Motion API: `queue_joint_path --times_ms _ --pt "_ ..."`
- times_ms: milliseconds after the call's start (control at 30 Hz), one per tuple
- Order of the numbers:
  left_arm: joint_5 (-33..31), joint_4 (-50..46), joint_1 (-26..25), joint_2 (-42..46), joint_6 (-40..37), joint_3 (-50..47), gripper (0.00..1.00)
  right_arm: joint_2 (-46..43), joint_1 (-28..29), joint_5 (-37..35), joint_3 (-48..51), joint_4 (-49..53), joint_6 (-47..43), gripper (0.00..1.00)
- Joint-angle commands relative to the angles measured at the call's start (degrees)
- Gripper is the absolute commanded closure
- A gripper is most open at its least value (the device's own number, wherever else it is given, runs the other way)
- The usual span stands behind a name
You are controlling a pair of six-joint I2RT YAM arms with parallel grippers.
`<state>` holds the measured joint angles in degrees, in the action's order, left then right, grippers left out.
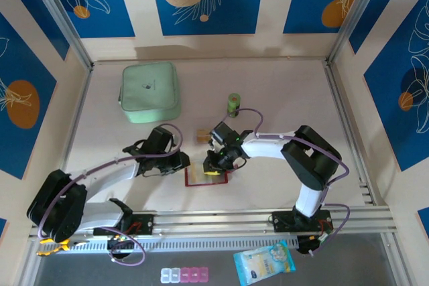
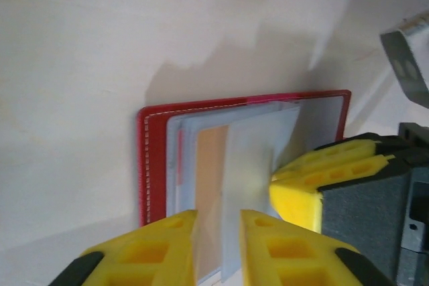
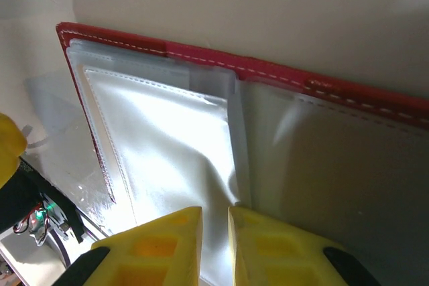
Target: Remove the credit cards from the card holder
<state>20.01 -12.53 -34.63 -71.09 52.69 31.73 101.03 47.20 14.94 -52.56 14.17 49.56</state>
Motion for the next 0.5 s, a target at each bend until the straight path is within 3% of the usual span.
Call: queue_joint_path --times_ms 0,467 --pt "2.81 3.27 -1.44 -1.04 2.33 1.15 0.75 -0.83 -0.69 1.17 1.95 -0.15 -0.23 0.8" --pt "2.14 5.55 -4.23 -6.51 4.34 0.98 0.69 0.05 -2.63 5.69 5.43 -6.33 1.63 0.81"
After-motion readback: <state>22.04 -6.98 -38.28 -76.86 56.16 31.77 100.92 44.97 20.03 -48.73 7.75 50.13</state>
